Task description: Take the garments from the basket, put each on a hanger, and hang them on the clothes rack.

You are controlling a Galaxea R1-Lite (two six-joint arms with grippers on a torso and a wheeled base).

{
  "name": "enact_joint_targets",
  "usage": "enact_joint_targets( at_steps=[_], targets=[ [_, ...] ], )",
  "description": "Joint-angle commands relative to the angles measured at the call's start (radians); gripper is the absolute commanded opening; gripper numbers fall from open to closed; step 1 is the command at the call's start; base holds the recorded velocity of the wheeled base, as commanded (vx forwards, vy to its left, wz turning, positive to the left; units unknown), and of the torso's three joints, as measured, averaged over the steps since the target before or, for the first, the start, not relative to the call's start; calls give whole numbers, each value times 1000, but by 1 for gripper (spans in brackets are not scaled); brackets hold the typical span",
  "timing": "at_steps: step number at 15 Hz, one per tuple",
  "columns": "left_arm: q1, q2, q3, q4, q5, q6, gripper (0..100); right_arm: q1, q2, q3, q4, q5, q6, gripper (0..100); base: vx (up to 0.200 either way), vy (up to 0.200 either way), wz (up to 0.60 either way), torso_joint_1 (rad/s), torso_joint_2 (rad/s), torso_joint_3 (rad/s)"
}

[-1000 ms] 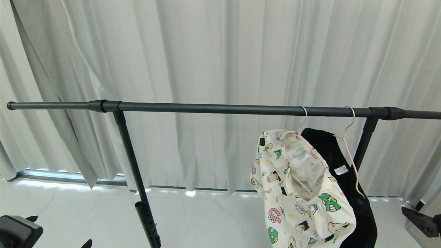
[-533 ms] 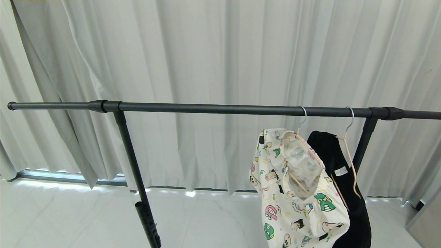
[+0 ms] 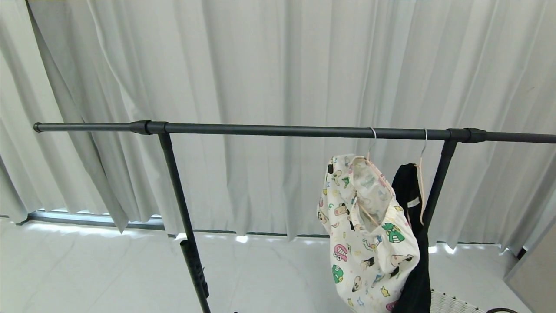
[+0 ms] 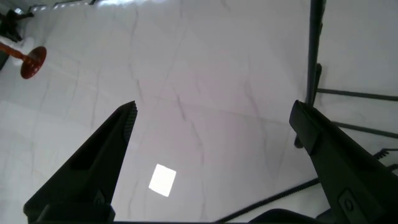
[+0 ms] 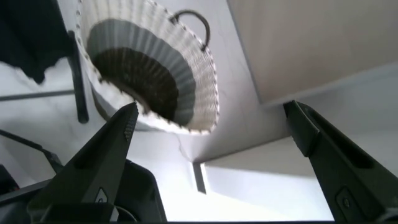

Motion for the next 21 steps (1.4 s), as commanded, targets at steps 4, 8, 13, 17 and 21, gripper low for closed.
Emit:
enact_joint_targets(
  at_steps=[4,8,13,17,21],
  targets=[
    [-19,-1,0,-1,-12,-1,100,-9,-26,1,0,0,-1,100,-200,0,0,6,1,2],
    [-45,-93,0,-1,-9,-1,100,-25,-98,1,0,0,1,100,-200,0,0,4,2,4],
    [-61,-326,0,1,-10,-29,100,-37,-179,1,0,0,-1,100,-80,0,0,-18,31,21],
    [-63,-475,0,1,-3,-38,100,-37,-219,1,0,0,-13,100,0,0,0,-185,437,229],
    [-69,-564,0,1,1,-35,100,-35,-336,1,0,5,-19,100,0,0,0,-221,519,289]
  ],
)
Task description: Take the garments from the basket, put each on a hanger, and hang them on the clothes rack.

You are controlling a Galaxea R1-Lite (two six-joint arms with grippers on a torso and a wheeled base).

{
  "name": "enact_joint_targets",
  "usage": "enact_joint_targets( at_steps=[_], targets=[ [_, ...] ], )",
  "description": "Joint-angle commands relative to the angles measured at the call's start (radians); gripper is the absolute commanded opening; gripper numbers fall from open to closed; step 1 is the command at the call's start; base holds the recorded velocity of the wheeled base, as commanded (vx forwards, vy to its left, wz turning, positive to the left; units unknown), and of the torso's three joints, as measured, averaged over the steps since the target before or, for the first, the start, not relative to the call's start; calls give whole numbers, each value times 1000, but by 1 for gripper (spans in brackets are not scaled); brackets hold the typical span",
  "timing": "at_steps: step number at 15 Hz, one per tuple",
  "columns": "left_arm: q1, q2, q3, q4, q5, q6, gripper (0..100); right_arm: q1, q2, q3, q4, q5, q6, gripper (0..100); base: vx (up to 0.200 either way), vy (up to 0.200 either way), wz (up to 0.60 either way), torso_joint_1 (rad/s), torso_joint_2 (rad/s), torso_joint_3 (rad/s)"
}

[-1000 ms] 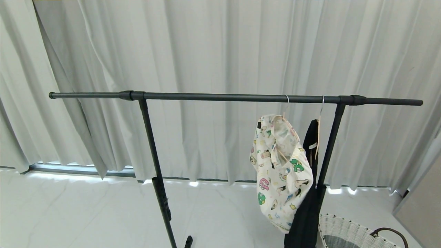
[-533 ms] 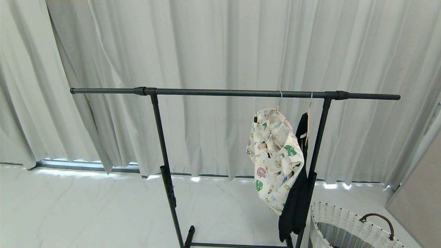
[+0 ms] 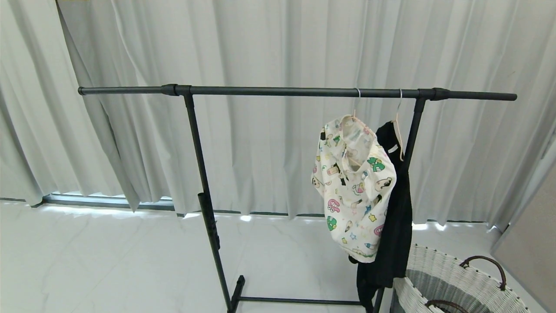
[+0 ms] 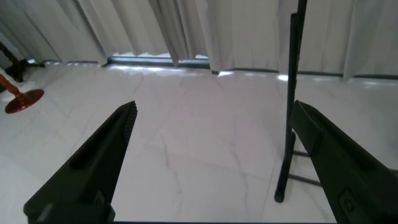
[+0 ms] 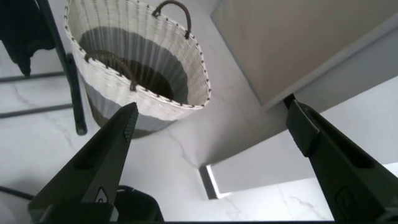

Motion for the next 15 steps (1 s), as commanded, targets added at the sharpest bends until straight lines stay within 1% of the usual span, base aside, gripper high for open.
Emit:
enact_joint_targets(
  at_steps=[1,3,4,6,7,8,9,10,11,12,13,14,15],
  targets=[
    [-6,-104,0,0,-1,2,100,2,-98,0,0,1,0,100,0,0,0,-227,510,286],
    [2,-174,0,0,4,2,100,5,-185,0,0,7,-9,100,0,0,0,-205,498,293],
    [9,-206,0,0,4,3,100,5,-231,0,-2,17,-29,100,0,0,0,-139,354,198],
    [14,-211,6,-5,53,-4,100,-10,-247,-2,0,-1,-34,100,0,0,0,-71,156,93],
    [12,-211,6,-5,62,-1,100,-33,-289,-2,-2,11,-51,100,0,0,0,-27,61,41],
    [14,-211,6,-5,45,5,100,-41,-316,0,-3,47,-75,100,0,0,0,0,0,0],
    [14,-211,8,-5,-16,5,100,-41,-314,-2,-3,48,-74,100,0,0,0,0,0,0],
    [12,-211,9,-14,-102,-1,100,-41,-314,-2,-3,48,-74,100,0,0,0,0,0,0],
    [12,-211,17,-25,-160,-6,100,-41,-314,-2,-3,48,-75,100,0,0,0,0,0,0],
    [12,-211,17,-29,-185,-17,100,-41,-314,0,-3,47,-75,100,0,0,0,0,0,0],
    [12,-211,17,-28,-185,-51,100,-41,-314,7,-19,45,-72,100,0,0,0,0,0,0],
    [14,-211,17,-23,-185,-138,100,-41,-314,49,-108,44,-63,100,0,0,0,0,0,0],
    [14,-211,17,-25,-189,-178,100,-41,-314,118,-259,47,-62,100,0,0,0,0,0,0]
  ],
)
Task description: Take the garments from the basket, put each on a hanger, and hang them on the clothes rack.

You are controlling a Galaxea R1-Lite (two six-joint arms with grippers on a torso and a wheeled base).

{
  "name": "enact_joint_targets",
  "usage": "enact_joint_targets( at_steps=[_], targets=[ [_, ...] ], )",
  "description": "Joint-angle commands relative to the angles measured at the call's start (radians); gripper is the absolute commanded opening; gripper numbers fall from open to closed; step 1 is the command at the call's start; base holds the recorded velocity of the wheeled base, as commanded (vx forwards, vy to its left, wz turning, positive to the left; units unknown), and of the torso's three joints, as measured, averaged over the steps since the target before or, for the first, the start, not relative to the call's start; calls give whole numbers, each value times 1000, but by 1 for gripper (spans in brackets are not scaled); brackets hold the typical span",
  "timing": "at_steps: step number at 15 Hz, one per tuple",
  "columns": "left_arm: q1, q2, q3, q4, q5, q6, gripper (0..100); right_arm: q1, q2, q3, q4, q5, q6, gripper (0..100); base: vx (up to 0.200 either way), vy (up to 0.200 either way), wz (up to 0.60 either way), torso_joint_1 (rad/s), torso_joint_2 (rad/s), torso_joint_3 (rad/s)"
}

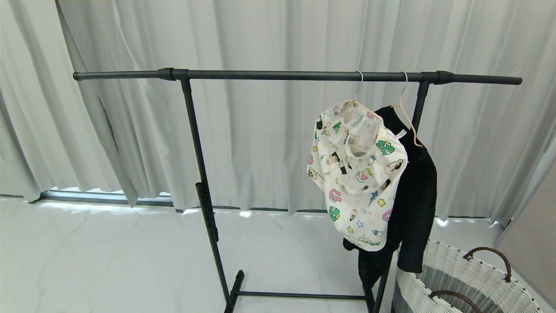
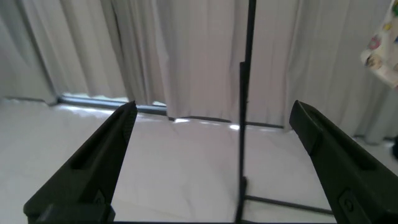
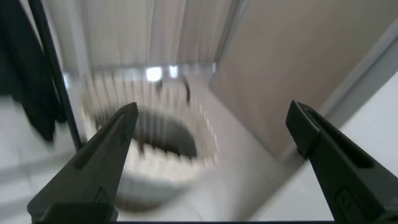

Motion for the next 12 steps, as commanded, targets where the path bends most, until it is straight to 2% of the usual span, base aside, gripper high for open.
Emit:
enact_joint_targets(
  at_steps=[1,2,4,5,7,8,11,12],
  targets=[
    [1,-2,2,-3,-7,11,100,0,-1,123,-186,5,2,100,0,0,0,0,0,0],
    [1,-2,2,-3,-4,62,100,0,-1,164,-323,29,5,100,0,0,0,0,0,0],
    [1,-2,2,-2,-24,42,100,0,-1,164,-307,51,32,100,0,0,0,0,0,0],
    [1,-2,2,-2,-50,42,100,0,-1,164,-304,88,35,100,0,0,0,0,0,0],
    [1,-2,2,-2,-44,19,100,0,-1,164,-289,151,74,100,0,0,0,0,0,0],
    [1,-2,2,-2,-30,14,100,0,-2,164,-289,233,98,100,0,0,0,0,0,0],
    [1,-2,2,1,-34,-36,100,0,-2,164,-254,456,98,100,0,0,0,0,0,0],
    [0,-2,2,3,-35,-50,100,0,-2,164,-221,474,98,100,0,0,0,0,0,0]
  ],
)
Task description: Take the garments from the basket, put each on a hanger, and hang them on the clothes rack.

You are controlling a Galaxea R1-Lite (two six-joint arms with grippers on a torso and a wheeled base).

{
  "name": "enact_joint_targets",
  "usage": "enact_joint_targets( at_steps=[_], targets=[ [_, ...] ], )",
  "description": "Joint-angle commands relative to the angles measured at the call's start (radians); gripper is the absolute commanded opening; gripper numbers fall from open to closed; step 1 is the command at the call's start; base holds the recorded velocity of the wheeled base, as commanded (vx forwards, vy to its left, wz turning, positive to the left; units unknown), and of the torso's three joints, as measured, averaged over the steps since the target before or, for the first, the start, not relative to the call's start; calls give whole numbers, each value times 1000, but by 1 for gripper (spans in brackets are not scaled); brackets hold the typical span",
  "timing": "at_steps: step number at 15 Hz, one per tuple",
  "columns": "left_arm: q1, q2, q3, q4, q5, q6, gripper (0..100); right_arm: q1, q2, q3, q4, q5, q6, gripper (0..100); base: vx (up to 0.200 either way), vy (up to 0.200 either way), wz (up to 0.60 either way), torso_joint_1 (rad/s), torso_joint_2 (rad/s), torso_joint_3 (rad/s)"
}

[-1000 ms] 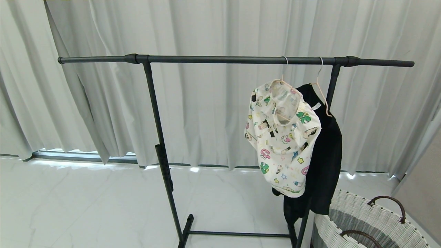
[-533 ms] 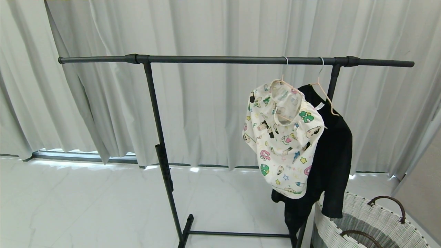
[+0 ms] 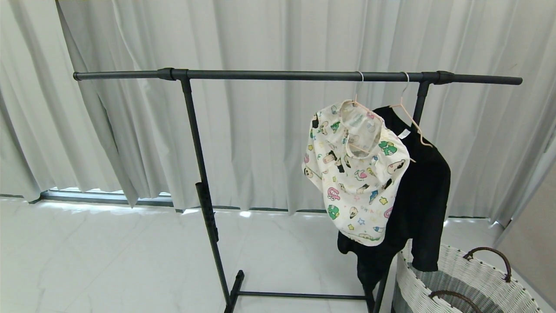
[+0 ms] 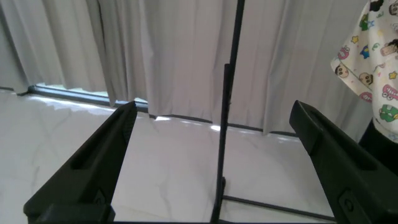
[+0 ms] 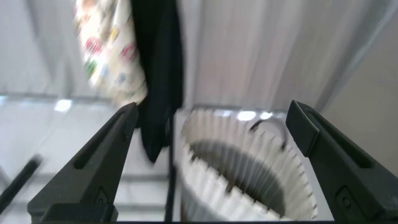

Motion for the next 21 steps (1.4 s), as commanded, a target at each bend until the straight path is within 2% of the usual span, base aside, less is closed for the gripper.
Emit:
enact_joint_targets(
  at_steps=[1,4,7,9,10,12,14,17,19,21],
  targets=[
    [-1,0,0,1,0,-17,100,0,-1,0,0,6,2,100,0,0,0,0,0,0],
    [-1,0,0,-1,9,-123,100,0,-1,0,5,-11,18,100,0,0,0,0,0,0],
    [-1,0,0,1,9,-121,100,0,-1,0,5,-11,22,100,0,0,0,0,0,0],
    [1,0,0,-1,-2,-83,100,0,-1,0,5,-11,20,100,0,0,0,0,0,0],
    [1,0,0,-1,9,28,100,0,-1,0,5,-11,22,100,0,0,0,0,0,0],
    [1,0,0,-4,-8,169,100,0,-1,0,5,-11,22,100,0,0,0,0,0,0],
    [-4,52,0,-1,-19,158,100,0,-1,0,5,-11,20,100,0,0,0,0,0,0],
    [1,1,0,-3,-71,143,100,0,-1,0,5,-11,22,100,0,0,0,0,0,0],
    [1,1,0,-3,15,141,100,0,-1,0,5,-11,22,100,0,0,0,0,0,0],
    [1,0,0,-3,38,123,100,0,-1,0,5,-11,20,100,0,0,0,0,0,0]
  ],
)
